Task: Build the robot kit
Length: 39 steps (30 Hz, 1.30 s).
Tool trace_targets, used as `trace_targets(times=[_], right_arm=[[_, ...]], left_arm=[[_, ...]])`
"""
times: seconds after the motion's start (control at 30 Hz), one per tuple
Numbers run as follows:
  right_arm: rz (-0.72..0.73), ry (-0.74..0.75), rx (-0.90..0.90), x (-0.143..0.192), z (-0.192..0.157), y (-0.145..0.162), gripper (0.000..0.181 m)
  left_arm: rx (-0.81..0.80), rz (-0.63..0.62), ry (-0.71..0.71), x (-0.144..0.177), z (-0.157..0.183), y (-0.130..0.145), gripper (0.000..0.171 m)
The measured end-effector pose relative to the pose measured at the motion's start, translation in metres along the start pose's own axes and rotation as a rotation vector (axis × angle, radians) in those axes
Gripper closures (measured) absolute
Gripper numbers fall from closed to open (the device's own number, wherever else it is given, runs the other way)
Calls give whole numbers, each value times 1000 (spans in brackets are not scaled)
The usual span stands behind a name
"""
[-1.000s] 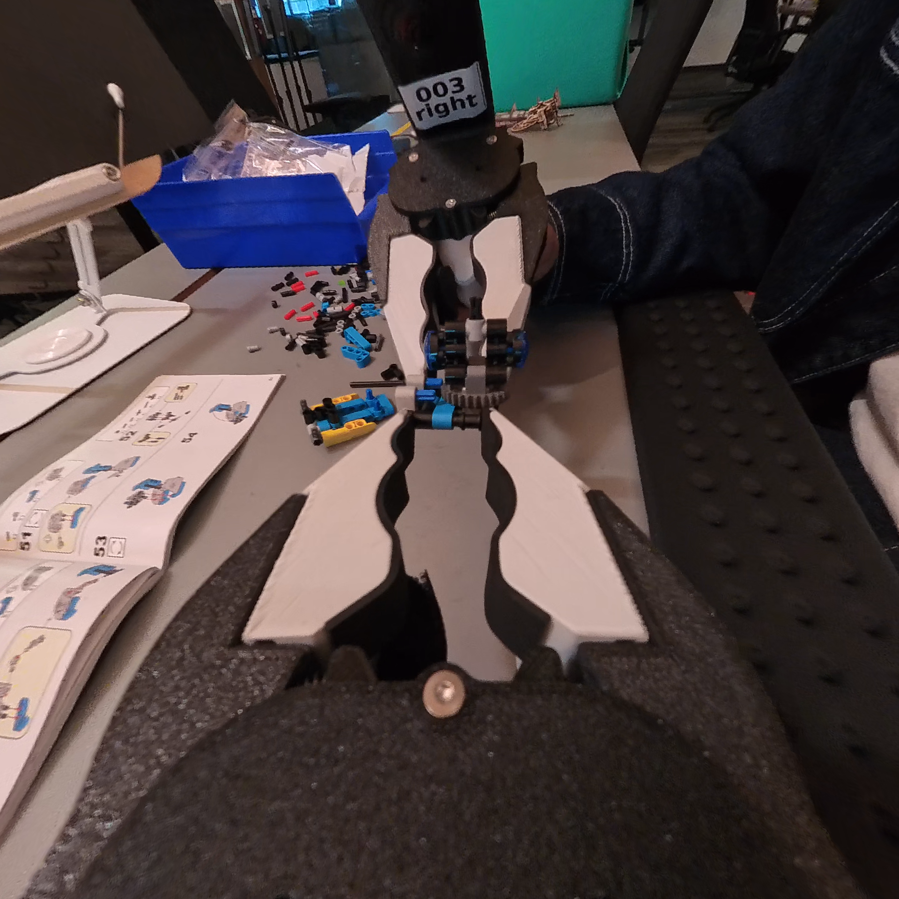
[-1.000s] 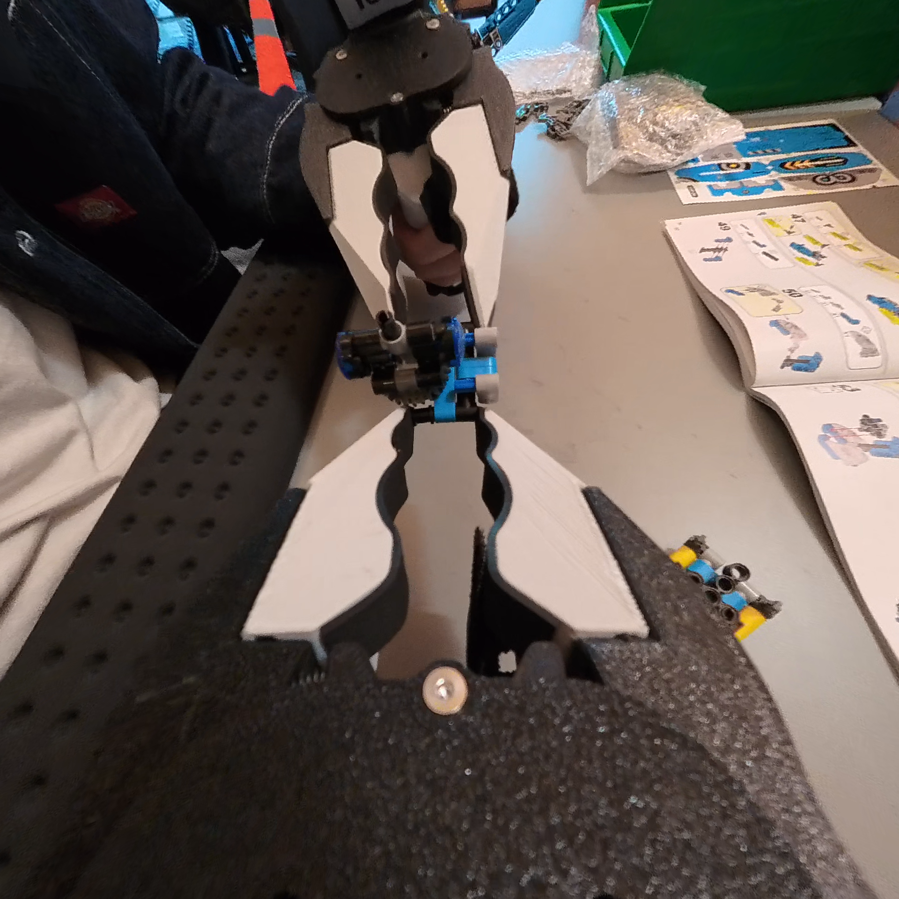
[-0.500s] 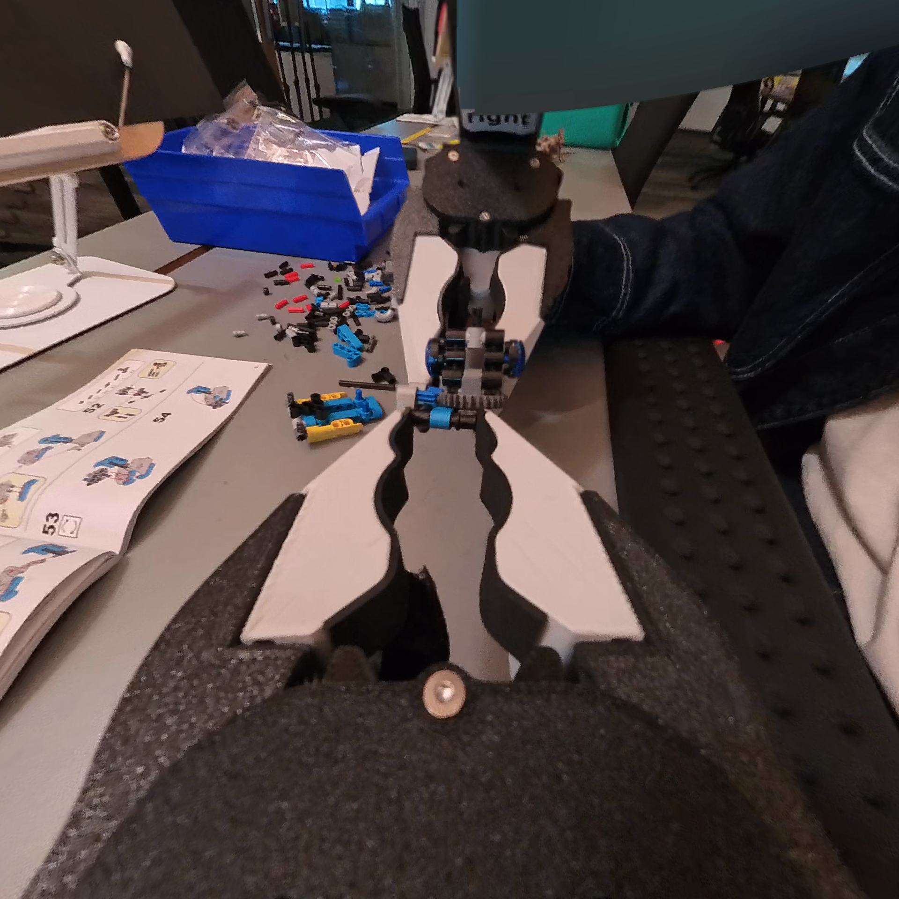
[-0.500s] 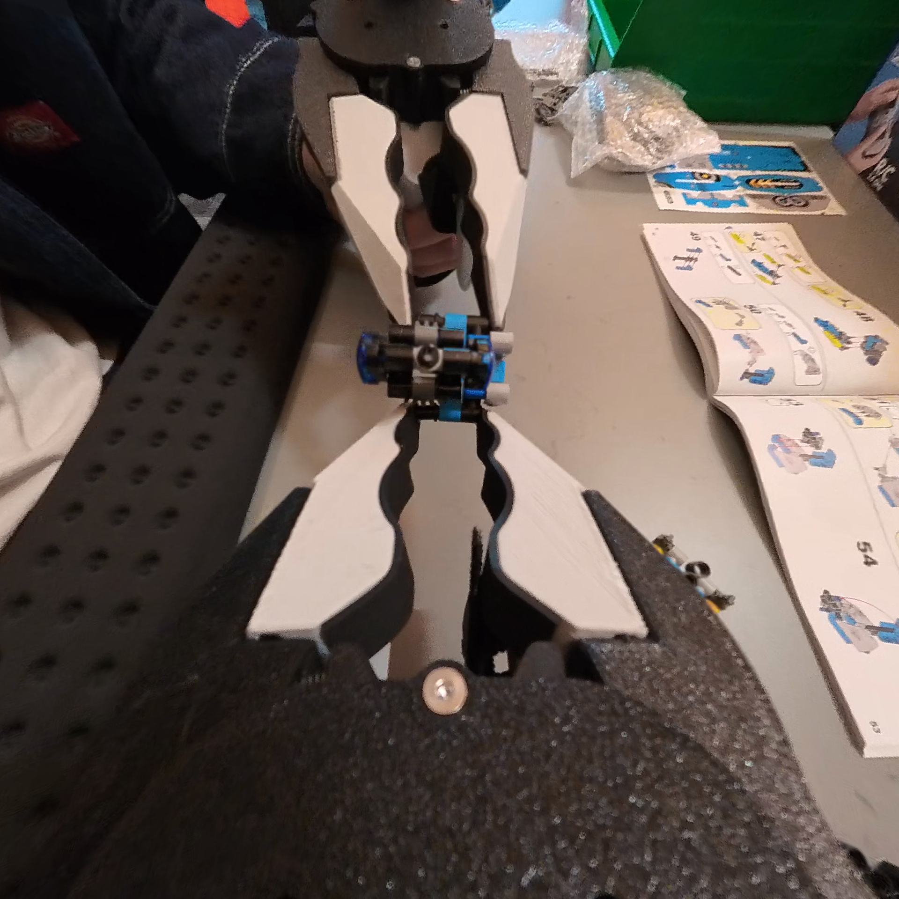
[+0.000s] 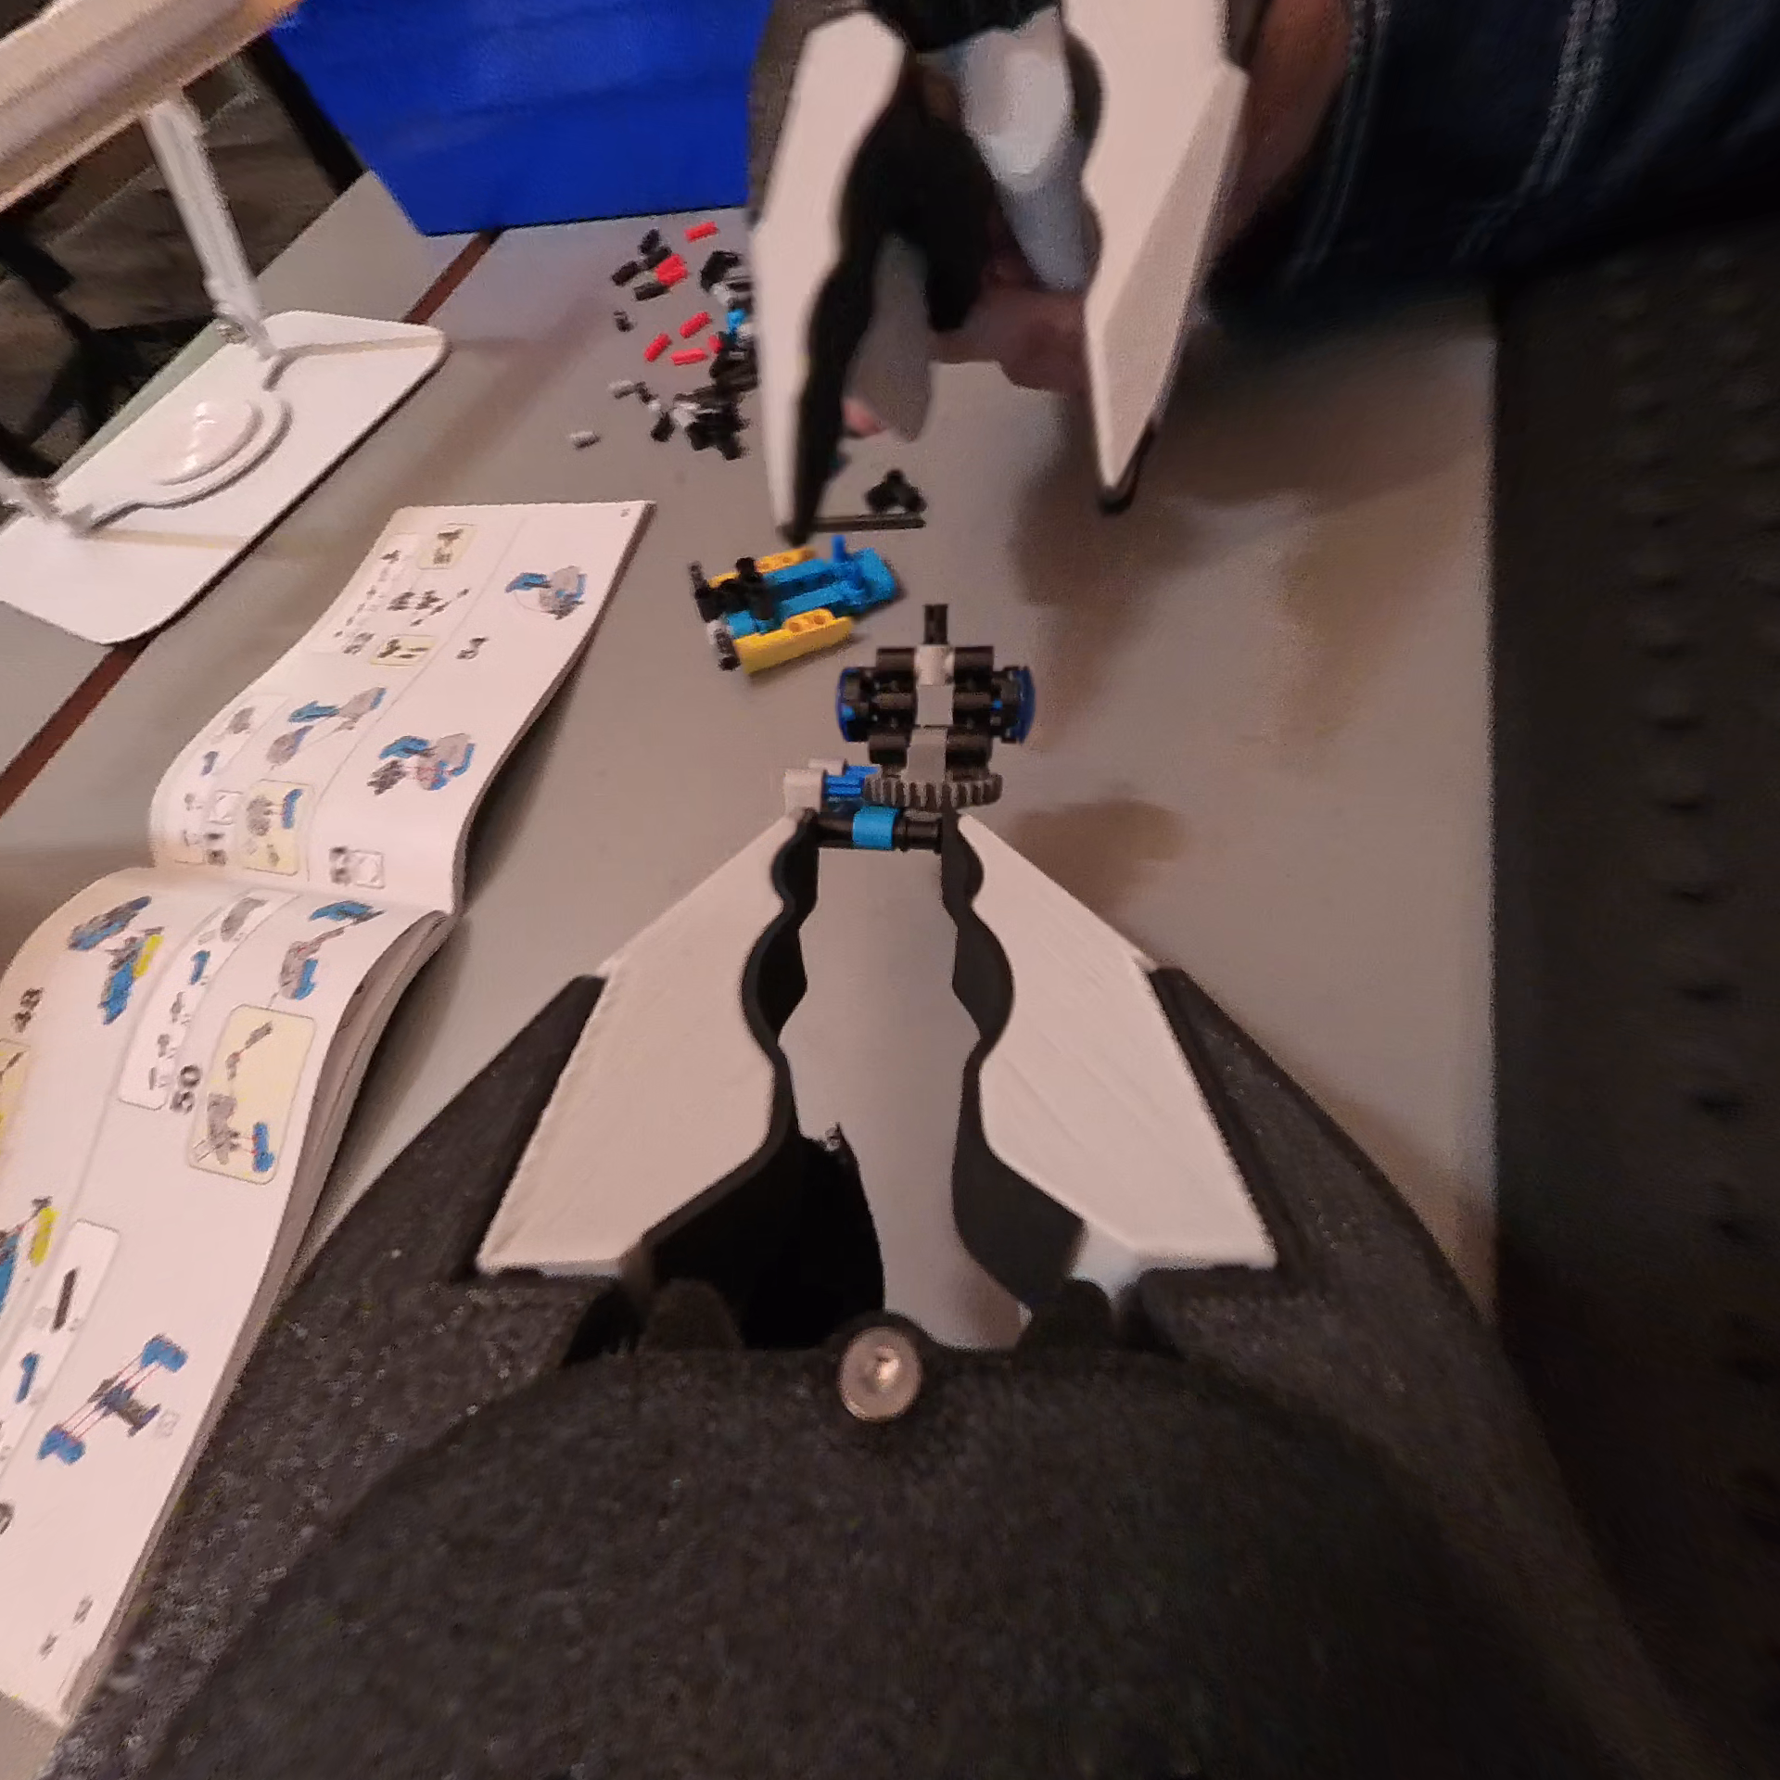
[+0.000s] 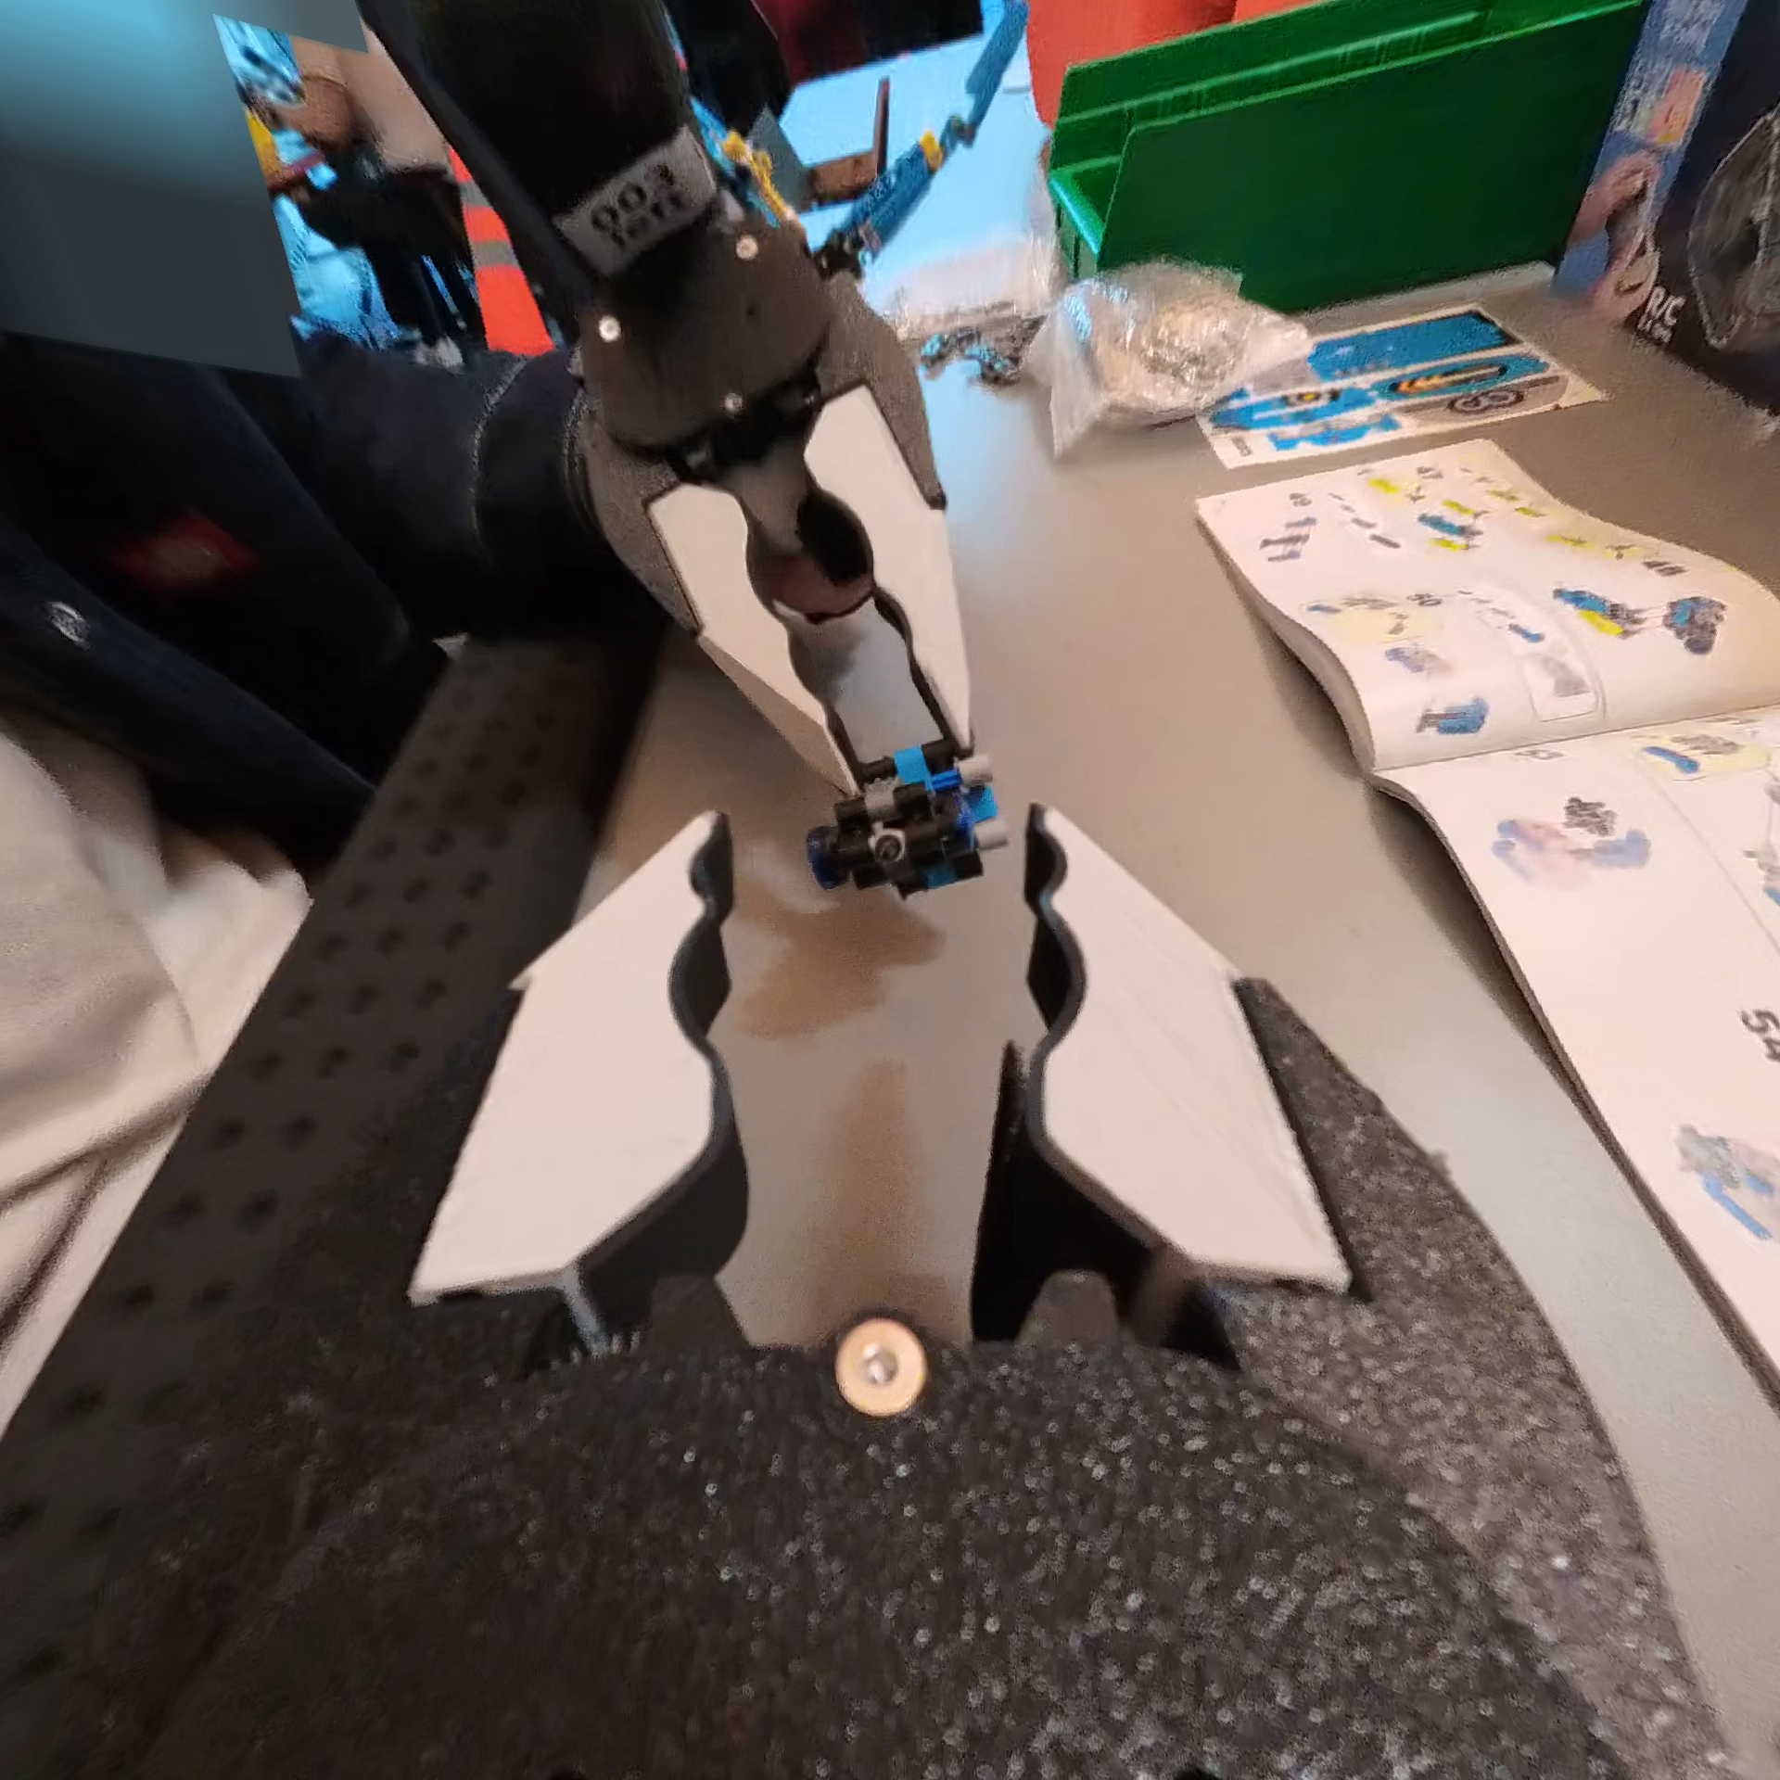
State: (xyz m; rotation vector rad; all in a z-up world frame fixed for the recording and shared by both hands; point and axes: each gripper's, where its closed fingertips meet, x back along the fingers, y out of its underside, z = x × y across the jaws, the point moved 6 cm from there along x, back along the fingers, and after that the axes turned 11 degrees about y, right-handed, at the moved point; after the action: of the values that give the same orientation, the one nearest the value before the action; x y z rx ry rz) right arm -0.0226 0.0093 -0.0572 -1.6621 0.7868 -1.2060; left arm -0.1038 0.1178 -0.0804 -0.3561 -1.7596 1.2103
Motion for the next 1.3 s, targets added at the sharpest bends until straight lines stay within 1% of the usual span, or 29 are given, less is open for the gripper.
trace_targets(times=[0.03,0.1,0.13,0.17,0.2,0.23,0.27,0.33,0.4,0.43,0.47,0.57,0.6,0.67,0.73,0.77,0.87,0.93,1.0,1.07,1.13,1.23,1.3], right_arm=[[-33,18,35,-7,-3,3,120],[-57,92,141,-20,-10,5,135],[-97,107,180,-25,-13,8,141],[-155,141,201,-29,-10,13,139],[-177,142,197,-31,-9,17,142],[-192,115,180,-31,-9,21,153],[-209,83,159,-30,-9,25,156],[-250,81,130,-33,-5,36,155],[-333,67,113,-38,-2,50,149],[-327,50,103,-37,-3,50,150],[-301,42,100,-35,-3,47,148],[-163,-1,78,-25,-2,28,148],[-126,-29,69,-25,-4,23,146],[-127,-83,64,-32,-10,21,139],[-137,-103,68,-39,-13,22,137],[-144,-104,82,-42,-14,24,136],[-169,-64,120,-49,-10,28,136],[-178,-70,149,-52,-11,29,140],[-197,-53,184,-55,-9,30,147],[-192,-55,209,-54,-10,30,148],[-184,-58,227,-55,-12,30,148],[-181,-45,274,-56,-14,30,149],[-162,-27,323,-54,-16,30,149]], left_arm=[[5,-18,8,-1,0,1,146],[-6,-63,46,-5,6,4,146],[-10,-65,57,-7,9,3,146],[-9,-72,64,-9,10,4,146],[-6,-87,56,-10,10,5,146],[-1,-91,56,-12,9,6,146],[9,-83,69,-12,10,6,146],[31,-71,86,-15,11,6,146],[55,-67,119,-20,13,6,146],[56,-66,121,-21,13,7,146],[54,-61,119,-22,13,7,146],[62,-38,128,-20,13,6,145],[66,-11,136,-18,13,4,141],[86,37,145,-11,11,1,130],[124,52,152,-4,8,6,122],[144,39,156,-3,7,10,114],[142,-35,150,-11,9,19,107],[130,-80,159,-20,12,20,107],[131,-106,140,-24,11,22,109],[145,-113,151,-25,10,23,112],[136,-117,164,-27,12,23,119],[122,-154,179,-32,15,25,124],[122,-155,182,-33,15,25,127]])
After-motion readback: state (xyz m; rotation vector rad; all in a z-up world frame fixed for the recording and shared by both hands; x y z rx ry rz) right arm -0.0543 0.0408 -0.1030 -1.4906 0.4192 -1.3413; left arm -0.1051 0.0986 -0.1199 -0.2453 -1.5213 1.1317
